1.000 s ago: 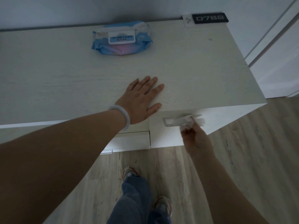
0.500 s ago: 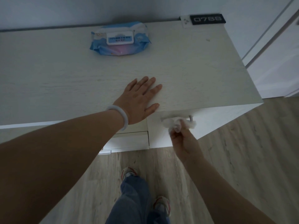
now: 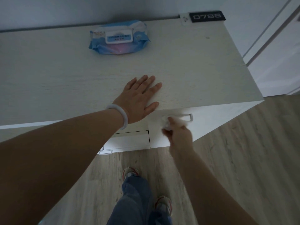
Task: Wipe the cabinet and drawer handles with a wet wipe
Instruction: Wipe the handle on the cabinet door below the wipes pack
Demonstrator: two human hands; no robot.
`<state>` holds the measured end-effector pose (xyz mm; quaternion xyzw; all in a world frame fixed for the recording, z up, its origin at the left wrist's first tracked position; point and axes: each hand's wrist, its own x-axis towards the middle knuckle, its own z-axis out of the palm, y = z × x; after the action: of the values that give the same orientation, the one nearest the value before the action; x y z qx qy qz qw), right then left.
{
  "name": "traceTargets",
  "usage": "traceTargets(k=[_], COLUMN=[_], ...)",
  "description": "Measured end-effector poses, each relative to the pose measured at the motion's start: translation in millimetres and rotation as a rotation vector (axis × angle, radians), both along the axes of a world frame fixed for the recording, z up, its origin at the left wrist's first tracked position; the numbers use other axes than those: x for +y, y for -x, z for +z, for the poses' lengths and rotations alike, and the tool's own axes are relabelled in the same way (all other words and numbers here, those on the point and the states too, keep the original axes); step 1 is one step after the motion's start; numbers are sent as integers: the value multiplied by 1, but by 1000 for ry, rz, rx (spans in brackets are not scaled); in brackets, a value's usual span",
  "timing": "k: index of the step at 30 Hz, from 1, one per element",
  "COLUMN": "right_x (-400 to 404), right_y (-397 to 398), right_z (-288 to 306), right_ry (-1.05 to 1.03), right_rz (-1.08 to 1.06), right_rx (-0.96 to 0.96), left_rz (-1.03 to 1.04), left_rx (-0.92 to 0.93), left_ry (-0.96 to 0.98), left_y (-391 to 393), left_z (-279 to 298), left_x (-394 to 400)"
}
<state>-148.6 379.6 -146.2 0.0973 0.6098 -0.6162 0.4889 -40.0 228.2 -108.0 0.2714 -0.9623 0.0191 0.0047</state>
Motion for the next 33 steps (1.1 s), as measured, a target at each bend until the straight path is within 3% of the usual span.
traceTargets(k=[3,9,15,21,26,33], right_x=[-9,-5,-15,4,-6,5], right_y=[-36,-5,-11,3,4,25], right_z=[3,4,13,1,-6,-7], right_ry=[26,168,93,203,310,328], right_rz=[87,-91,-173,6,-45,196], right_rx=[-85,-178,-182,-290,-453,-278], left_rz=[-5,0,-1,1,-3,-3], left_rx=[-5,4,1,3,-1,-1], left_ry=[-7,-10,0,7,12,3], left_y=[-1,-1,1,-1,0,0], left_z=[1,1,-1,-2,-1,0], left_x=[0,1,0,-1,0,1])
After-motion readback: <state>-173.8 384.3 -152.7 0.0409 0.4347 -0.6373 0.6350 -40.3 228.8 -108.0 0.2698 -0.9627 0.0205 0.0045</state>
